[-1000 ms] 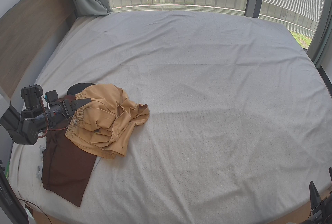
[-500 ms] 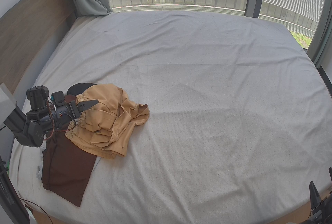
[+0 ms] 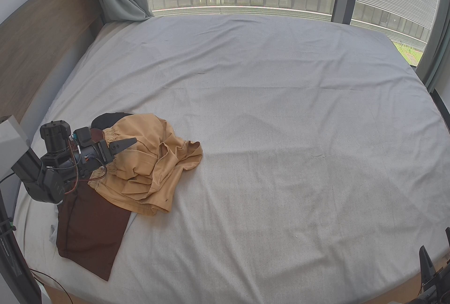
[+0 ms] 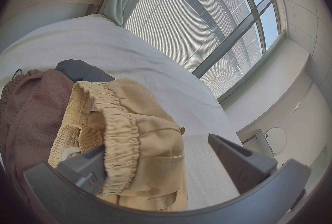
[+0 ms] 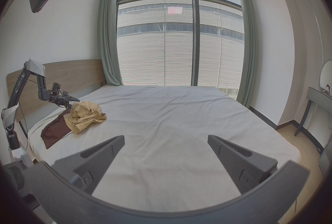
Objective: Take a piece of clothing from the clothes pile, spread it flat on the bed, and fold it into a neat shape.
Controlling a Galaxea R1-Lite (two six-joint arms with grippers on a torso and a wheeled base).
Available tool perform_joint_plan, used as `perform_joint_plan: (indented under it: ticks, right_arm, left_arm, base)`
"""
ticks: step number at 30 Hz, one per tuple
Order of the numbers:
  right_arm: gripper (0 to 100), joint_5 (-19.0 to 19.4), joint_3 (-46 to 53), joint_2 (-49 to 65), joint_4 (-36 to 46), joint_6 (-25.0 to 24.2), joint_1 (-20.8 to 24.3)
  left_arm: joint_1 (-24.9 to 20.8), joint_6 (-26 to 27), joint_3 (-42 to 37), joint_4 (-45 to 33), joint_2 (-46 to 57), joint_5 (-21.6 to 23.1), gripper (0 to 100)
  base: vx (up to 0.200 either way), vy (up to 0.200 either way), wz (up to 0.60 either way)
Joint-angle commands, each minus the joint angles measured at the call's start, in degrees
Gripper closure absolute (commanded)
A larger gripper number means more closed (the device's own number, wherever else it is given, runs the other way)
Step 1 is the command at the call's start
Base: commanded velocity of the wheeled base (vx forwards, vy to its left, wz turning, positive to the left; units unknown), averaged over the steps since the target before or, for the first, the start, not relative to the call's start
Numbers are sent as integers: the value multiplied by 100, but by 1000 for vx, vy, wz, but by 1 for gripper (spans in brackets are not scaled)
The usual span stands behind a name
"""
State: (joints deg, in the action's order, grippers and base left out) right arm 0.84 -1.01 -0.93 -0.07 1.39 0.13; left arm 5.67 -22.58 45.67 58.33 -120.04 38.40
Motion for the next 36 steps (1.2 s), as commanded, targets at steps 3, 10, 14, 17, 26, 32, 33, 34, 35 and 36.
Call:
perform_joint_plan:
  ticks: [3, 10, 14, 17, 26, 32, 33, 34, 35, 36]
  right_arm:
    - [0, 4, 92, 66, -1, 2, 4]
    - [0, 4, 92, 75, 7, 2, 4]
    - [0, 4, 92, 75, -1, 2, 4]
    - [0, 4, 92, 75, -1, 2, 4]
    - [0, 4, 92, 66, -1, 2, 4]
    - [0, 4, 92, 66, -1, 2, 4]
    - [0, 4, 92, 66, -1, 2, -5]
    - [0, 4, 92, 75, -1, 2, -5]
    - [0, 4, 92, 75, -1, 2, 4]
    - [0, 4, 92, 66, -1, 2, 4]
  left_arm:
    - [13, -10, 4, 3, -28, 1, 100]
    - [48, 8, -67, 3, -11, 10, 100]
    - [57, -107, -225, 99, 77, 18, 100]
    - [66, -432, -594, 539, 271, 18, 100]
    - [66, -871, -1121, 1409, 420, 1, 100]
    - [66, -1056, -1376, 1453, 816, 10, 100]
    - [57, -1100, -1411, 1453, 895, 10, 100]
    - [57, -1135, -1455, 1462, 974, 10, 100]
    - [57, -1152, -1534, 1471, 1062, 18, 100]
    - [48, -1161, -1578, 1471, 1114, 27, 100]
  base:
    - [0, 0, 0]
    - [0, 0, 0]
    - [0, 0, 0]
    - [0, 0, 0]
    - [0, 0, 0]
    - [0, 0, 0]
    - [0, 0, 0]
    - [0, 0, 0]
    - [0, 0, 0]
    - [0, 0, 0]
